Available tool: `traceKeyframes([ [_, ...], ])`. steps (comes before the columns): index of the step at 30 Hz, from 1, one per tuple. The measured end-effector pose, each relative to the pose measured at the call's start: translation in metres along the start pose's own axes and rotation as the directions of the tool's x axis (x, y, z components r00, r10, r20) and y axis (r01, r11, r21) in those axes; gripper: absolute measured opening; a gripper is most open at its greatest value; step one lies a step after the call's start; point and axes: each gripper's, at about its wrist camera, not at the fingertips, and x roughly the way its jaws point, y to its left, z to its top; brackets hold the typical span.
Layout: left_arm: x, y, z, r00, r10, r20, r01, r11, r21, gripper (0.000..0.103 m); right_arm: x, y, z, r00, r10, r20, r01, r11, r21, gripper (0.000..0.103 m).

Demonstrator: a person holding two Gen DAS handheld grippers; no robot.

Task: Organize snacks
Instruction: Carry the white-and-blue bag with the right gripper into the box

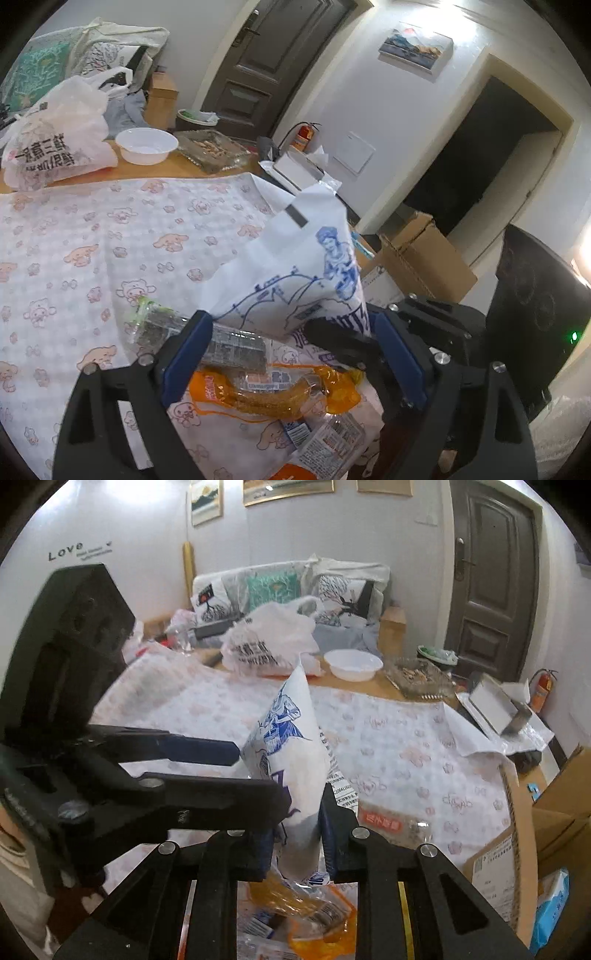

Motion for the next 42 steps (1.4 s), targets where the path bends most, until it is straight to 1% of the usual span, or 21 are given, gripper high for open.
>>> traceKeyframes([
  [2, -0.004, -0.002, 0.001, 1.000, 0.000, 0.011, 0.000, 1.000, -0.005, 0.089, -0.006, 0.004, 0.002, 1.000, -0.002, 0.025, 0.002, 1.000, -0.008, 0.015],
  [3, -0.005, -0.002, 0.002, 1.000, -0.007, 0.011, 0.007, 1.000, -0.022, 0.091, -0.010, 0.005, 0.003, 0.999, 0.004, 0.037, -0.004, 1.000, 0.000, 0.015],
  [5, -0.006, -0.004, 0.002, 1.000, 0.000, 0.009, 0.001, 0.999, -0.037, 0.092, -0.015, 0.008, 0.003, 0.998, 0.025, 0.058, -0.024, 1.000, -0.008, 0.014],
  [6, -0.006, -0.007, 0.002, 1.000, 0.007, 0.008, -0.006, 0.999, -0.033, 0.092, -0.017, 0.010, 0.003, 0.997, 0.031, 0.064, -0.030, 0.999, -0.016, 0.013],
  [7, -0.008, -0.011, 0.003, 1.000, 0.000, 0.024, 0.001, 0.999, -0.033, 0.092, -0.019, 0.014, 0.003, 0.997, 0.039, 0.066, -0.037, 0.999, -0.028, 0.013],
  [8, -0.006, -0.013, 0.004, 1.000, -0.001, 0.018, 0.001, 1.000, -0.031, 0.092, -0.020, 0.016, 0.002, 0.997, 0.045, 0.061, -0.043, 0.999, -0.034, 0.013],
  [10, -0.001, -0.020, 0.003, 0.998, 0.055, 0.001, -0.055, 0.998, -0.008, 0.084, -0.021, 0.022, -0.001, 0.997, 0.053, 0.051, -0.051, 0.997, -0.053, 0.012],
  [11, 0.000, -0.021, 0.002, 0.998, 0.057, 0.003, -0.057, 0.998, -0.003, 0.079, -0.021, 0.023, -0.002, 0.998, 0.046, 0.049, -0.043, 0.997, -0.059, 0.012],
  [12, 0.001, -0.019, 0.001, 0.998, 0.060, -0.005, -0.060, 0.998, -0.010, 0.071, -0.021, 0.023, -0.004, 0.998, 0.041, 0.046, -0.039, 0.998, -0.057, 0.012],
  [13, 0.004, -0.016, 0.001, 0.998, 0.066, -0.014, -0.067, 0.998, -0.020, 0.065, -0.019, 0.020, -0.006, 0.998, 0.045, 0.035, -0.044, 0.998, -0.042, 0.012],
  [14, 0.006, -0.012, 0.000, 0.998, 0.056, -0.025, -0.057, 0.998, -0.030, 0.062, -0.017, 0.016, -0.009, 0.998, 0.052, 0.022, -0.051, 0.998, -0.024, 0.012],
  [16, 0.013, -0.007, -0.004, 0.998, 0.033, -0.046, -0.035, 0.999, -0.038, 0.061, -0.013, 0.011, -0.014, 0.998, 0.066, 0.006, -0.066, 0.998, -0.005, 0.012],
  [18, 0.019, -0.006, -0.009, 0.997, 0.039, -0.061, -0.041, 0.998, -0.037, 0.059, -0.008, 0.010, -0.019, 0.998, 0.060, -0.009, -0.060, 0.998, -0.005, 0.012],
  [22, 0.028, -0.004, -0.013, 0.996, 0.047, -0.082, -0.049, 0.998, -0.028, 0.055, 0.000, 0.003, -0.025, 0.995, 0.088, -0.037, -0.087, 0.996, 0.023, 0.012],
  [25, 0.027, -0.006, -0.010, 0.996, 0.049, -0.075, -0.050, 0.999, -0.018, 0.052, 0.001, 0.002, -0.026, 0.995, 0.089, -0.034, -0.088, 0.996, 0.024, 0.012],
  [29, 0.017, -0.018, -0.002, 0.997, 0.069, -0.043, -0.068, 0.998, 0.013, 0.049, -0.007, 0.000, -0.019, 0.996, 0.088, -0.003, -0.088, 0.996, 0.021, 0.012],
  [34, -0.005, -0.050, 0.017, 0.996, 0.090, 0.004, -0.090, 0.994, 0.069, 0.049, -0.035, -0.002, -0.003, 0.994, 0.084, 0.067, -0.085, 0.996, 0.008, 0.012],
  [39, -0.020, -0.104, 0.035, 0.991, 0.123, 0.053, -0.129, 0.979, 0.157, 0.048, -0.081, -0.013, 0.010, 0.985, 0.071, 0.157, -0.071, 0.997, -0.005, 0.012],
  [42, -0.021, -0.137, 0.044, 0.989, 0.129, 0.069, -0.140, 0.970, 0.199, 0.048, -0.108, -0.026, 0.012, 0.978, 0.061, 0.201, -0.062, 0.998, -0.002, 0.012],
])
